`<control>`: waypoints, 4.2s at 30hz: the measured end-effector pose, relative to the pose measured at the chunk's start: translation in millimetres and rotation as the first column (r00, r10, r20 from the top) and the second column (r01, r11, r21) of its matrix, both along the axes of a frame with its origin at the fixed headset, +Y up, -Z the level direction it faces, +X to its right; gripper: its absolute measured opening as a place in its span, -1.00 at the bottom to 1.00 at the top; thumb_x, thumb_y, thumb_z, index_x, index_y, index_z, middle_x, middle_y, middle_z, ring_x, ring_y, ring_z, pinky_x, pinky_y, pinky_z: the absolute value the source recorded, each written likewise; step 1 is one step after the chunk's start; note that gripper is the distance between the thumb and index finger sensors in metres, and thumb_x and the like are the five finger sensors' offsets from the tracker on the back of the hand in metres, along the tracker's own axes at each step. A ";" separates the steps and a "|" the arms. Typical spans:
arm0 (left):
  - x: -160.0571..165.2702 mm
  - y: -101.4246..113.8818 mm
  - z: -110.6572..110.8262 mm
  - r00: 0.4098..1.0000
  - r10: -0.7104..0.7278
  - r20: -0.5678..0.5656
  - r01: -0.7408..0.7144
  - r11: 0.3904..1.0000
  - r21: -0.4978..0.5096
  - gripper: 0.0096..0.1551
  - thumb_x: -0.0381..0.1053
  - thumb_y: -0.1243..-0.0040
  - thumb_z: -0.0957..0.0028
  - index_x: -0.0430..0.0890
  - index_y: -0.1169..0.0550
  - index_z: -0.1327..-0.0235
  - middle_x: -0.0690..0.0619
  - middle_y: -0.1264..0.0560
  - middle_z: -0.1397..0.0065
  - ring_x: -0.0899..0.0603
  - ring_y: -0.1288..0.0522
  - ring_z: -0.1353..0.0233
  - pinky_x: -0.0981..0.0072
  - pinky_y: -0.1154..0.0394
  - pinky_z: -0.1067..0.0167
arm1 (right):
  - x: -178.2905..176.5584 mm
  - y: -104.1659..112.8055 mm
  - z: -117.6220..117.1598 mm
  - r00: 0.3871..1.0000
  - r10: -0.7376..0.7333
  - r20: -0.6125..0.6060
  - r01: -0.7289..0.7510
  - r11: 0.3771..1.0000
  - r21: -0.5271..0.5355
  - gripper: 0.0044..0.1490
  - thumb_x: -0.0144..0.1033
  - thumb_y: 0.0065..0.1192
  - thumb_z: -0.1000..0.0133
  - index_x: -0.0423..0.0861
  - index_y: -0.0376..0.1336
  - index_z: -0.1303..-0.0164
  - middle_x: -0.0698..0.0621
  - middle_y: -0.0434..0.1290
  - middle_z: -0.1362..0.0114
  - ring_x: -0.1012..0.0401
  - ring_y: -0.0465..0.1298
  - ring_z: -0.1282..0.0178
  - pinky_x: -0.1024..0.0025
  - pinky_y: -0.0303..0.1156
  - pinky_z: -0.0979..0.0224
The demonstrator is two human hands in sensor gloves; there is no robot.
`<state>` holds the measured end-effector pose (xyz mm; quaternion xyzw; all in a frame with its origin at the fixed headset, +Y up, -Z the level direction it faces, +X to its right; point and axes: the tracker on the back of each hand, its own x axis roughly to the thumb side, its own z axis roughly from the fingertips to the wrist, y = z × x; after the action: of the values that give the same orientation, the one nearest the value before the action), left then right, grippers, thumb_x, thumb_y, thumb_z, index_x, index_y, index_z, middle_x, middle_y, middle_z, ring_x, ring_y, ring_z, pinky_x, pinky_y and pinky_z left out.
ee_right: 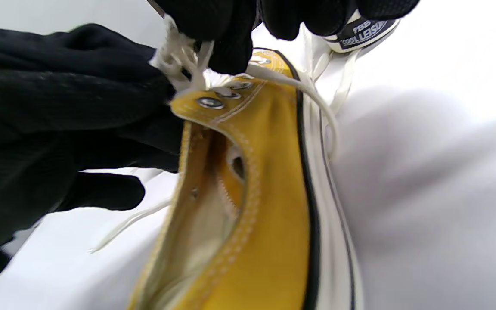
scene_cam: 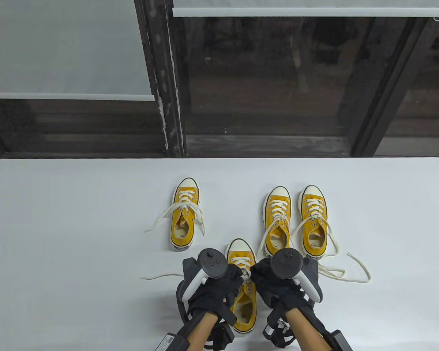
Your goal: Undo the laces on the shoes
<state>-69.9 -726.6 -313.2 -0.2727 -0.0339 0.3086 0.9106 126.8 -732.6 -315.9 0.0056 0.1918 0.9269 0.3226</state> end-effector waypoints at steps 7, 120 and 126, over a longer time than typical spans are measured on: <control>-1.5 0.0 -1.0 1.000 0.031 -0.004 -0.031 1.000 -0.005 -0.58 0.11 -0.08 -0.38 0.18 -0.39 -0.48 0.22 -0.48 -0.44 -0.05 -0.31 -0.66 -0.38 -0.06 -0.60 | 1.9 -2.5 -2.3 0.987 -0.151 -0.058 0.145 0.985 -0.097 -0.30 -0.26 0.07 -0.37 0.01 -0.03 -0.73 -0.23 -0.18 -0.75 -0.21 -0.06 -0.71 -0.25 -0.01 -0.61; -7.3 5.0 -3.6 0.998 0.068 0.004 -0.068 0.998 0.009 -0.57 0.05 -0.16 -0.32 0.15 -0.46 -0.46 0.14 -0.47 -0.46 -0.09 -0.29 -0.66 -0.43 0.00 -0.60 | 3.4 -5.3 0.4 0.988 -0.153 0.012 0.153 0.986 -0.072 -0.56 -0.05 0.08 -0.39 0.02 0.24 -0.41 -0.03 0.11 -0.63 -0.12 0.03 -0.71 -0.31 -0.04 -0.60; -8.6 1.3 -3.6 0.997 0.071 -0.002 -0.071 0.997 -0.004 -0.56 0.03 -0.10 -0.36 0.18 -0.42 -0.50 0.14 -0.46 -0.46 -0.10 -0.27 -0.68 -0.42 0.00 -0.60 | 1.8 -2.5 2.8 0.996 -0.087 0.018 0.087 0.996 -0.032 -0.52 -0.06 0.08 -0.39 0.07 0.20 -0.50 -0.09 0.07 -0.68 -0.17 0.01 -0.71 -0.31 -0.03 -0.59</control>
<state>-78.5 -725.3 -316.8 -0.2730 -0.0420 0.3411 0.8985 128.6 -735.1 -313.1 0.0009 0.2039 0.9086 0.3644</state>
